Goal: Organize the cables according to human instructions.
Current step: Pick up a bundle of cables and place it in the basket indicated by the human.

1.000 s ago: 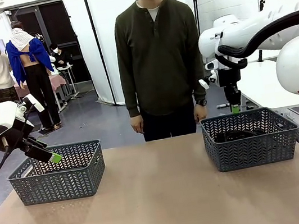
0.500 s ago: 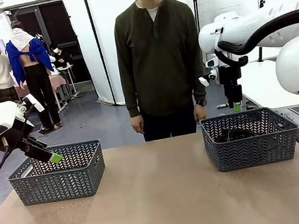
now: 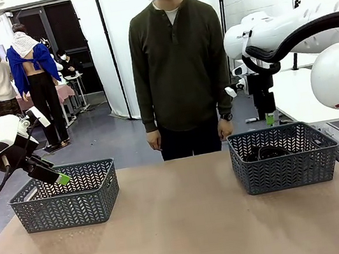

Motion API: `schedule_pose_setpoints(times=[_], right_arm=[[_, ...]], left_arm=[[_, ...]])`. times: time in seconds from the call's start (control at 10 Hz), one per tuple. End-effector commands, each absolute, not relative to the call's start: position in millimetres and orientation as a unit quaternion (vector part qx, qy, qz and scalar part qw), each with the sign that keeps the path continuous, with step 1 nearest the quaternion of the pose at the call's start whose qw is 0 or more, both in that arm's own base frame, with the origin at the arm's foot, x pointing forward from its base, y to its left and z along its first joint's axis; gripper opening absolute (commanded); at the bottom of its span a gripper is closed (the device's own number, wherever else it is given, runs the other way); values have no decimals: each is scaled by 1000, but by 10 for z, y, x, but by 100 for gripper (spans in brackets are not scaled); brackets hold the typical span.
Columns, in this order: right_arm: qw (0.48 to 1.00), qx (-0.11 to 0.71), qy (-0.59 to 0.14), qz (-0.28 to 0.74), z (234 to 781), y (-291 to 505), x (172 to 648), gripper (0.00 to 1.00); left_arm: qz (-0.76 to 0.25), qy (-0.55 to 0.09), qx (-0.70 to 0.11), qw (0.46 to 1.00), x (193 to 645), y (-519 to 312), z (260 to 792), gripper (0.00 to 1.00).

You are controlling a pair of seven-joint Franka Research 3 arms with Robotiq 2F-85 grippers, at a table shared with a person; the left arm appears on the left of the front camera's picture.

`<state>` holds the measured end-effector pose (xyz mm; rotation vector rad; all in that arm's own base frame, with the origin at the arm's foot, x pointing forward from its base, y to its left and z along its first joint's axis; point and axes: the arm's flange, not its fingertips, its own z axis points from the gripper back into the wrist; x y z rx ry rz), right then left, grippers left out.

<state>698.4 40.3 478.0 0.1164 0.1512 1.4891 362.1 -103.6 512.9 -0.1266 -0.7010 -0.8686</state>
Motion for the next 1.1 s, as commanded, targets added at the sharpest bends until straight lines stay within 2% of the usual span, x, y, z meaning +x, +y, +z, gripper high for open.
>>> schedule_pose_setpoints(times=[0.0,1.0], right_arm=[[732,57,65,676,4790,397,6970,100],[732,57,65,676,4790,397,6970,100]], left_arm=[[-409,-333,-62,847,3629,-1017,5126,100],[-409,-333,-62,847,3629,-1017,5126,100]])
